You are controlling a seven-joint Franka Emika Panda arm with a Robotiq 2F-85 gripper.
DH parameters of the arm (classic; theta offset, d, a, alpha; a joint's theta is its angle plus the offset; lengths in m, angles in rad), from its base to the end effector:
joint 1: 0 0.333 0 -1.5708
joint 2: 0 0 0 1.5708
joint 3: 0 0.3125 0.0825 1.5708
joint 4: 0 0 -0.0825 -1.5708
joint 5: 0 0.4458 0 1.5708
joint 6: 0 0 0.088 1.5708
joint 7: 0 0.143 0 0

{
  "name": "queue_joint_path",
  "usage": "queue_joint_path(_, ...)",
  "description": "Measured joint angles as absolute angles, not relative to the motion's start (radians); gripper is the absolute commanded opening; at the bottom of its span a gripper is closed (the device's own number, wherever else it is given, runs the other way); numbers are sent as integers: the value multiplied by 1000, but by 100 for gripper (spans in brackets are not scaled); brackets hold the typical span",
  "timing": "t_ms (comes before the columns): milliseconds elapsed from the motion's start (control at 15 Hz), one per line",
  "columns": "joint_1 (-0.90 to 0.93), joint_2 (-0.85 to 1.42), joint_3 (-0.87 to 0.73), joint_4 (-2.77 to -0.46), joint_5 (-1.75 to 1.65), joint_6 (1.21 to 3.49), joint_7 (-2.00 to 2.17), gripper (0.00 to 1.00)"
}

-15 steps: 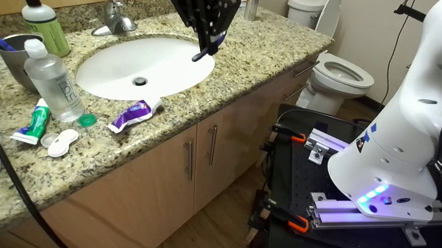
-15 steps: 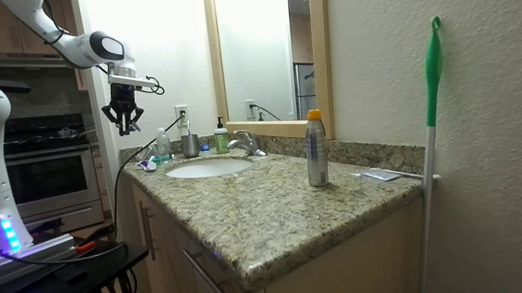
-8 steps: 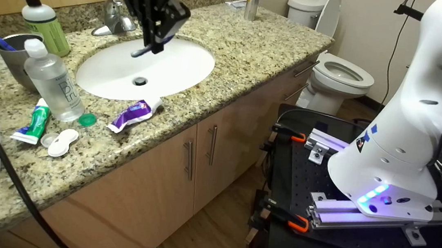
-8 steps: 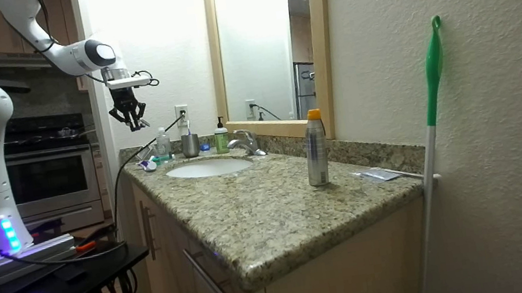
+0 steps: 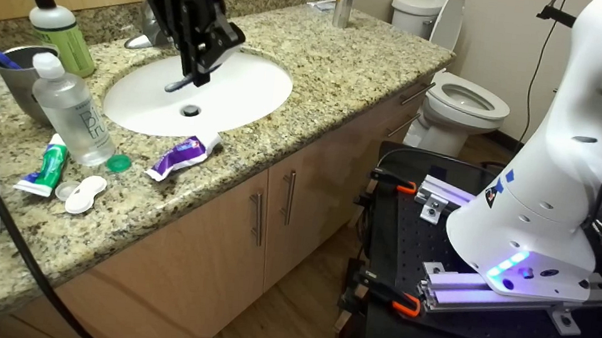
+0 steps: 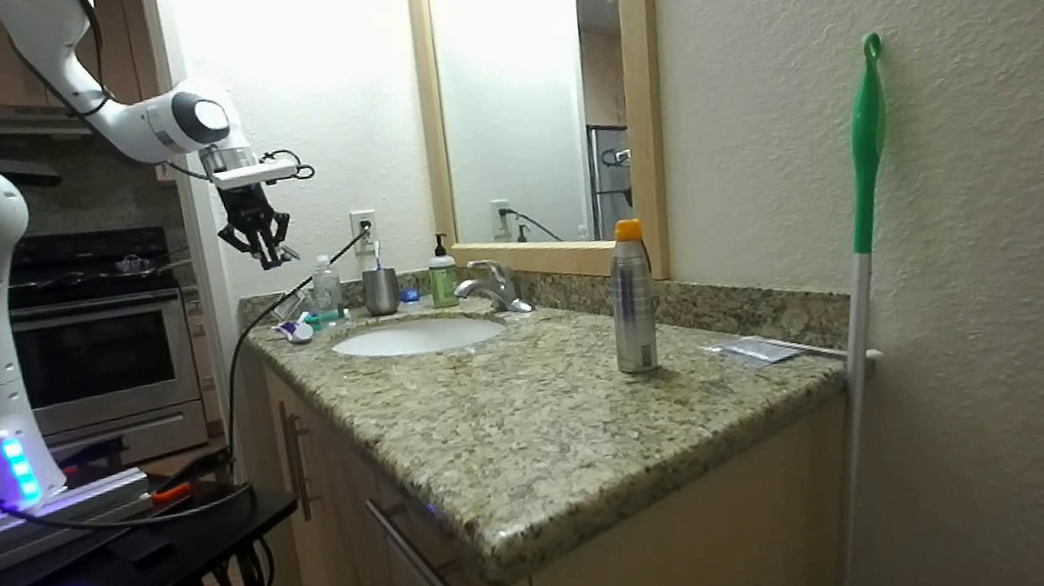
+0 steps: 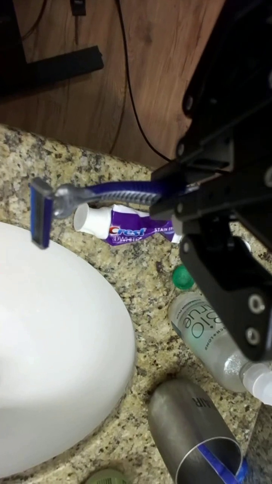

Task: Move the shaving stick to the left side of the sink

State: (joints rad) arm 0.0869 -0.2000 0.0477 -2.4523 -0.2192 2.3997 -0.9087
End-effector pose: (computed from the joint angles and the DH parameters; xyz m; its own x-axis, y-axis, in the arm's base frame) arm 0.5217 0.0630 0.3109 0.3732 0.9258 -0.0597 0.9109 -0.3534 0.2131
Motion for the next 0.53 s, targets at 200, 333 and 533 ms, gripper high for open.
queue_joint_path(200, 86, -152, 49, -2454, -337, 2517, -884, 4)
queue_joint_path(333, 86, -99, 53, -2453, -429, 2609, -843, 4)
queue_joint_path(533, 86, -29, 55, -2445, -497, 2687, -809, 16)
